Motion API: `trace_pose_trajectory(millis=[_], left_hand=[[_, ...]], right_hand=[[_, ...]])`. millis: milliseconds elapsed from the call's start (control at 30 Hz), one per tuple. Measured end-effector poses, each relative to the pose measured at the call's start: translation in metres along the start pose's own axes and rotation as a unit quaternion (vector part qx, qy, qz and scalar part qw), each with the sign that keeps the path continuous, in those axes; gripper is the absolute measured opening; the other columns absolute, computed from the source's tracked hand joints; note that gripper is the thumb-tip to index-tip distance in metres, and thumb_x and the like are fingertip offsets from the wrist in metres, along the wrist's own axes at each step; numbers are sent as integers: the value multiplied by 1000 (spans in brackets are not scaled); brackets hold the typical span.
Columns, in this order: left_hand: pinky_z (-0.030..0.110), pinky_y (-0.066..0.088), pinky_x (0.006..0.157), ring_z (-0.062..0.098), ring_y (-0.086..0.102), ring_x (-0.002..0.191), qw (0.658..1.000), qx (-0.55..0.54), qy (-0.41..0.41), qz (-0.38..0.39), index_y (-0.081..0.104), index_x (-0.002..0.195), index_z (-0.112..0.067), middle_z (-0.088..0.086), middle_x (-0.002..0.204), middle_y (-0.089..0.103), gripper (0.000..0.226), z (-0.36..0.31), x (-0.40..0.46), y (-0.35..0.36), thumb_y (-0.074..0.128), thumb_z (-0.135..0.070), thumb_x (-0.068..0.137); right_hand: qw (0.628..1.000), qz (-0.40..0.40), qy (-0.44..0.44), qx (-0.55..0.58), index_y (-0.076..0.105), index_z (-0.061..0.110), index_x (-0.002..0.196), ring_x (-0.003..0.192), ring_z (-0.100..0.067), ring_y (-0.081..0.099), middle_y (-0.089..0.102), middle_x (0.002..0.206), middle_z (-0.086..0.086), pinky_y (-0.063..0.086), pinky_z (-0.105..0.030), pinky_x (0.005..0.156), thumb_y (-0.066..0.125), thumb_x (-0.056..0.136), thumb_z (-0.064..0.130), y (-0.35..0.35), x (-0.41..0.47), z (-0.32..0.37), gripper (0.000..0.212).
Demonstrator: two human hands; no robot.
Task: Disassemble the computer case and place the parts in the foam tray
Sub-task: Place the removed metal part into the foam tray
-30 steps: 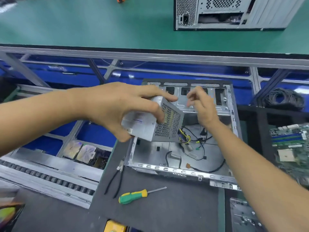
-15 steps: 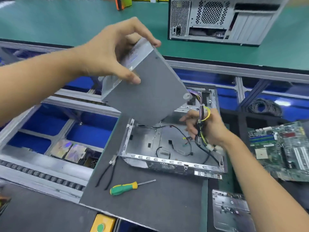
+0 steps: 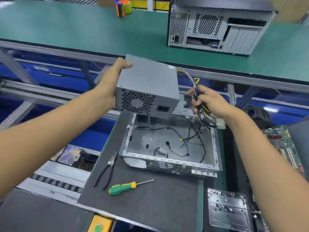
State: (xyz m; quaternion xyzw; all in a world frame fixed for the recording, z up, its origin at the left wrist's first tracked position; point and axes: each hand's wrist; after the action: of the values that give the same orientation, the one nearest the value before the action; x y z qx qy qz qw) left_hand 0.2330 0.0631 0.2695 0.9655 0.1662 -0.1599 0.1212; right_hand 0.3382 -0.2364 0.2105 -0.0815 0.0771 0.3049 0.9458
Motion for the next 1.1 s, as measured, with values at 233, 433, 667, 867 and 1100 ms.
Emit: trace_pose_trajectory(millis=[233, 433, 667, 867, 1100], left_hand=[[54, 55, 85, 31, 66, 87, 992, -113, -54, -30, 65, 108, -18, 9, 99, 68, 46, 44, 6, 15, 73, -47, 74], [60, 50, 97, 34, 63, 102, 986, -142, -72, -51, 51, 142, -12, 20, 124, 65, 86, 86, 8, 31, 70, -54, 69], [54, 49, 99, 43, 63, 118, 982, -172, -60, -48, 55, 138, -9, 25, 140, 58, 85, 112, 7, 37, 72, -53, 67], [61, 53, 94, 37, 67, 105, 988, -125, -56, -71, 57, 119, -21, 16, 123, 66, 66, 113, 14, 37, 72, -55, 65], [59, 52, 96, 39, 64, 117, 986, -121, -108, -27, 51, 137, -18, 21, 138, 60, 82, 106, 28, 33, 72, -58, 68]], right_hand=[[979, -128, 79, 140, 56, 17, 80, 74, -28, 62, 65, 77, -4, 50, -23, 54, 41, 97, 36, 56, 0, -12, 30], [983, -144, 104, 41, 61, 42, 99, 128, -28, 55, 62, 132, 0, 43, -51, 106, 52, 65, 69, 68, -12, -9, 45], [982, -173, 65, 45, 53, 29, 124, 118, -10, 58, 63, 124, 17, 38, -37, 86, 61, 61, 54, 68, -12, -16, 69], [968, -216, 125, 42, 45, 26, 148, 135, -21, 41, 37, 158, 4, 33, -43, 92, 58, 58, 63, 75, -12, -16, 98], [970, -200, 129, 47, 36, 30, 155, 147, -22, 28, 25, 166, 6, 29, -45, 95, 52, 68, 65, 72, -13, -13, 95]])
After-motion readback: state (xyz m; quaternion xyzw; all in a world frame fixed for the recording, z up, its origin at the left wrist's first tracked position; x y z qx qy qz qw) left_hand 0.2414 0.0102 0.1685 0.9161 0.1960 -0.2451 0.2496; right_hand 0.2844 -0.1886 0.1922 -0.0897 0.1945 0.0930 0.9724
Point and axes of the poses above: each hand's wrist, its own x-axis towards the middle knuckle, its own y-axis out of the palm, z = x × y
